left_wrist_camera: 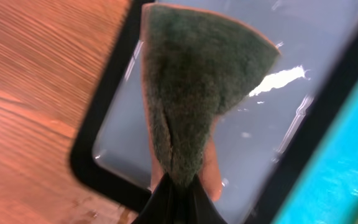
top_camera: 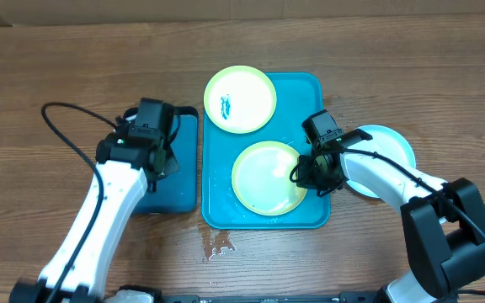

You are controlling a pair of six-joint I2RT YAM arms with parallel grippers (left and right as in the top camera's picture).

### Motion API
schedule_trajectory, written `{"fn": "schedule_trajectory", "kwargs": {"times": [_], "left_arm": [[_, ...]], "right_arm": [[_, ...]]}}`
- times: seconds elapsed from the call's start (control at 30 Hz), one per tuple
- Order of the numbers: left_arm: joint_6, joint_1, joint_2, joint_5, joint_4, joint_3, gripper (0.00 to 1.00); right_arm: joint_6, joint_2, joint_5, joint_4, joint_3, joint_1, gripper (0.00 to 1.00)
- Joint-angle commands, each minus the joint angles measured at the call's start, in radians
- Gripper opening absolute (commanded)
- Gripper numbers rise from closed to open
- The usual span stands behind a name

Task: Clean dirty plates on tray and stack at the side
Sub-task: 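Return the sponge to the water tray with the left gripper, then lift the yellow plate with the right gripper and tilt it over the tray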

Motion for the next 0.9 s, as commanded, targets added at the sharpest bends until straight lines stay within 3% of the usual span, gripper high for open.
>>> {"fn": "schedule_trajectory", "kwargs": {"times": [0.0, 0.13, 0.23, 0.43, 0.5, 0.67, 0.87], "left_arm": [[0.115, 0.038, 0.064, 0.178, 0.055, -0.048, 0.04], [0.134, 0.064, 0.076, 0.268, 0.066, -0.039, 0.10], [0.141, 0.077, 0.049, 0.301, 0.042, -0.009, 0.34], [0.142, 0.107, -0.090, 0.305, -0.107, 0.143, 0.58], [0.146, 0.114, -0.137, 0.305, -0.166, 0.213, 0.73], [0.167, 0.114, -0.247, 0.309, -0.298, 0.397, 1.00], [0.167, 0.114, -0.385, 0.404, -0.369, 0.577, 1.00]], "right_arm": [[-0.006, 0.044, 0.106, -0.006, -0.046, -0.010, 0.04], [-0.007, 0.041, 0.100, -0.012, -0.043, -0.010, 0.04], [-0.007, 0.021, 0.100, -0.056, -0.023, -0.009, 0.04], [-0.013, -0.099, 0.099, -0.140, 0.058, 0.012, 0.04], [-0.049, -0.132, 0.089, -0.166, 0.107, 0.035, 0.04], [-0.060, -0.148, 0.095, -0.192, 0.267, 0.129, 0.04], [-0.054, -0.138, 0.243, 0.066, 0.331, 0.315, 0.04]]}}
